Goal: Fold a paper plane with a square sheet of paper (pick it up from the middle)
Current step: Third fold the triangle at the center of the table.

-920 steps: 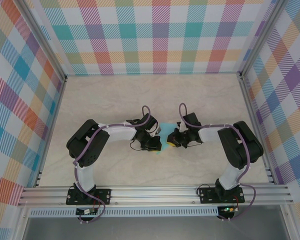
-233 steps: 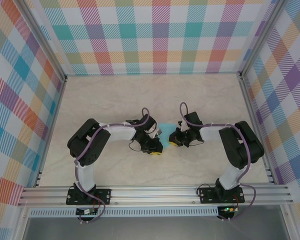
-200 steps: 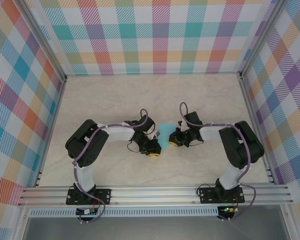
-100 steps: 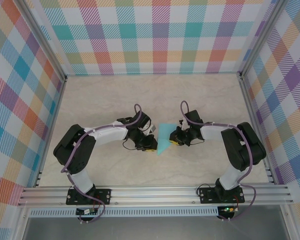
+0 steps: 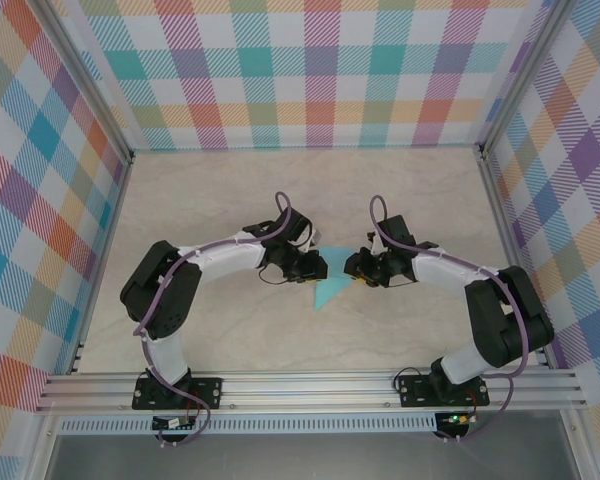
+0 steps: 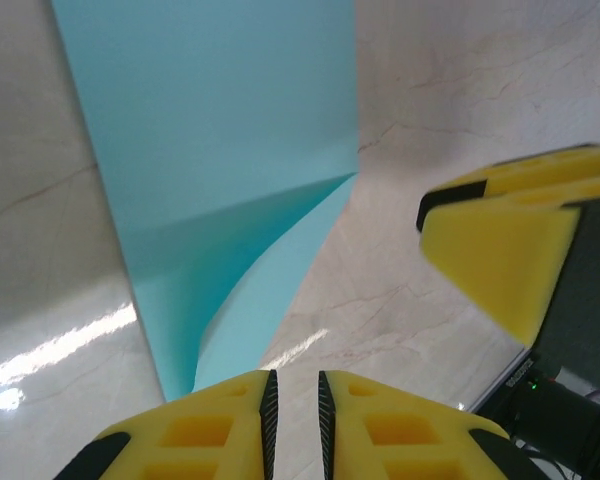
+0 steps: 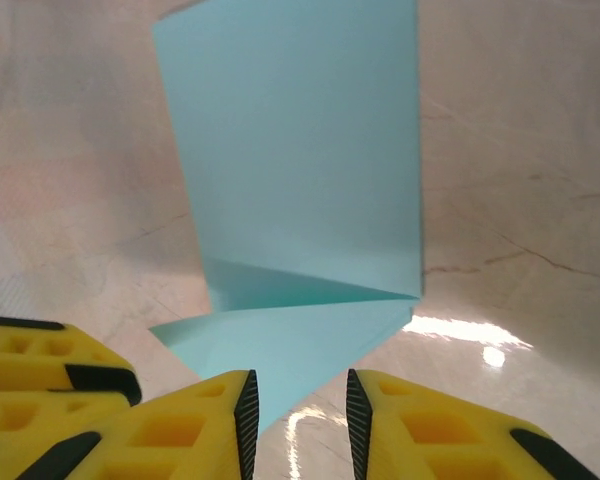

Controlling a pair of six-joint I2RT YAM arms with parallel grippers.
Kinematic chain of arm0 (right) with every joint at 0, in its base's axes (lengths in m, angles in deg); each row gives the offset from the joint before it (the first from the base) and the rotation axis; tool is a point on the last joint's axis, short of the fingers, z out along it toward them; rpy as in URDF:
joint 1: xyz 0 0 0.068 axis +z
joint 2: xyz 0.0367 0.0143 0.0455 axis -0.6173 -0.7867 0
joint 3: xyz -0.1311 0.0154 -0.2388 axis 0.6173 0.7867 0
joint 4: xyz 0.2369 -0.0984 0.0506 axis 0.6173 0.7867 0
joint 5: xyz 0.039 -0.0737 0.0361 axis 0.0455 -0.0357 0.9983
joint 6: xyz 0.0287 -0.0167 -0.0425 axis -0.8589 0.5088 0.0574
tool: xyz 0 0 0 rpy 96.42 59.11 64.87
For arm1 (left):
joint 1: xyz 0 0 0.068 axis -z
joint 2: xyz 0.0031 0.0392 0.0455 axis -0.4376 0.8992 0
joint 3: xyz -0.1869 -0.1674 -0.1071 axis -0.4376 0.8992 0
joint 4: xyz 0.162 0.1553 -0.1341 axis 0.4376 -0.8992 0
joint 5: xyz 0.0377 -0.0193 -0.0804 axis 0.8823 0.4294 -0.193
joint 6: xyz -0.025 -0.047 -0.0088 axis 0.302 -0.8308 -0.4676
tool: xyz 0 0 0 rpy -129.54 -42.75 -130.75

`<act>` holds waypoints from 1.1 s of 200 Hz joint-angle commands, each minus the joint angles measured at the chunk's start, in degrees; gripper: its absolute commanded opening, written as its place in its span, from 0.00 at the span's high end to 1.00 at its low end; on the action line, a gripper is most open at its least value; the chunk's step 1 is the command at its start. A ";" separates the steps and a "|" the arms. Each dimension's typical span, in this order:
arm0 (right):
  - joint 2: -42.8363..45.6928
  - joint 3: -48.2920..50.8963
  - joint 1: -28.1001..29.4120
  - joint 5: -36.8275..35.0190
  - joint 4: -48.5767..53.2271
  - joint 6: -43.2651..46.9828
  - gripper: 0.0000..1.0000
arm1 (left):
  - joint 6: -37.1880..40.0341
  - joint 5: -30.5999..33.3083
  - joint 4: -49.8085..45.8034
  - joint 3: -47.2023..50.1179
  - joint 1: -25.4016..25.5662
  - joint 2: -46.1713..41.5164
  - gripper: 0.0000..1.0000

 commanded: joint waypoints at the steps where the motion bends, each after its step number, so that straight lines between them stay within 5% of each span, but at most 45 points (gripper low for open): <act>1: 0.33 0.92 -0.35 -0.82 1.19 -0.19 0.68 | 0.58 1.83 -2.78 -3.09 -0.62 3.86 0.79; 104: -1.67 1.36 -0.31 -0.59 0.80 -3.74 0.65 | 1.35 4.20 -4.79 -5.65 -0.66 8.86 0.81; 220: 0.12 -6.97 -0.35 -5.10 16.58 -6.04 0.64 | 1.77 1.75 -5.69 -4.38 -0.66 9.69 0.81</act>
